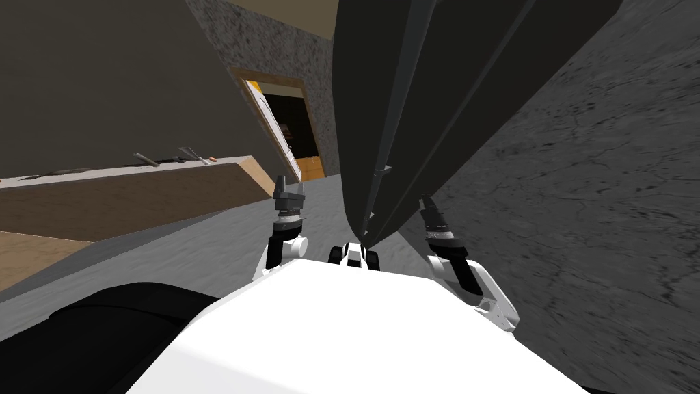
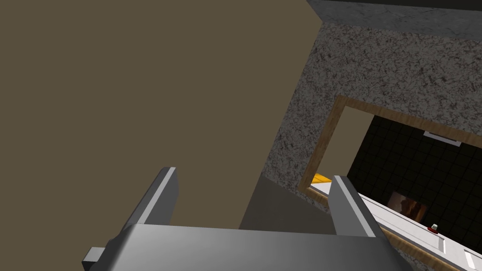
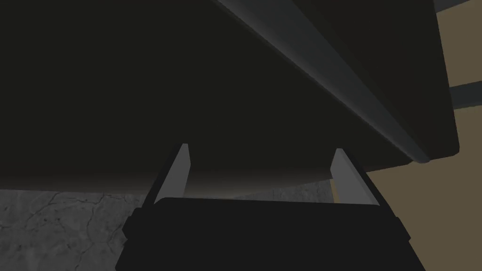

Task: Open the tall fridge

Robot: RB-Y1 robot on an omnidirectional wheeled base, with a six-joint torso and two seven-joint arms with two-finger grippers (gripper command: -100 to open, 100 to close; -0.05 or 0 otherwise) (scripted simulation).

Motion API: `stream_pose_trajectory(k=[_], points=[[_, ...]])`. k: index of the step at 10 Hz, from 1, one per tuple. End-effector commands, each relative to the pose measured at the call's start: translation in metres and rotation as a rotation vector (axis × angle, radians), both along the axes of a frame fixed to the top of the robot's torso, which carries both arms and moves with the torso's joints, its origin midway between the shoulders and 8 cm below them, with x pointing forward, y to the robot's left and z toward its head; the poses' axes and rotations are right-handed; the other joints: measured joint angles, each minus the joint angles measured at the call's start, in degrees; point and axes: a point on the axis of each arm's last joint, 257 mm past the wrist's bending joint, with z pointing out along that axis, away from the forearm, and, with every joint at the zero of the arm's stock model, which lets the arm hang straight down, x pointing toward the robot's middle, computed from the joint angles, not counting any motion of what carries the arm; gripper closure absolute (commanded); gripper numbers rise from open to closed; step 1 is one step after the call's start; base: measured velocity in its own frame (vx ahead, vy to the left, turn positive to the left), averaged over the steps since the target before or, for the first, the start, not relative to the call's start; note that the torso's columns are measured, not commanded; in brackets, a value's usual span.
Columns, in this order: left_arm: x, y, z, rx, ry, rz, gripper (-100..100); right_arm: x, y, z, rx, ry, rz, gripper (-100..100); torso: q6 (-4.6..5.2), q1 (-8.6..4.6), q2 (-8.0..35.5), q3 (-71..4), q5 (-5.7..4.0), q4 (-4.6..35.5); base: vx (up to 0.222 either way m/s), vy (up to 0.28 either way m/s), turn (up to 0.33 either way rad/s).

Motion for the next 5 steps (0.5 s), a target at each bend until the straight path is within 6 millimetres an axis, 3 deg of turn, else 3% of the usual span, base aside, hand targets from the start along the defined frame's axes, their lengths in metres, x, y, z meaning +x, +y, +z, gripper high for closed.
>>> stream_pose_trajectory(k=[1, 5], points=[[0.0, 0.0, 0.0, 0.0, 0.0, 0.0, 0, 0.0026, -0.0034, 0.0014, -0.126, -0.001, -0.001, -100, 0.0, 0.03, 0.04, 0.02, 0.01, 0.01, -0.027, 0.02, 0.005], [0.0, 0.0, 0.0, 0.0, 0.0, 0.0, 0, 0.0082, -0.0107, 0.0059, -0.349, -0.012, -0.007, -100, 0.0, -0.01, 0.0, 0.0, 0.0, 0.0, -0.024, 0.018, 0.01]])
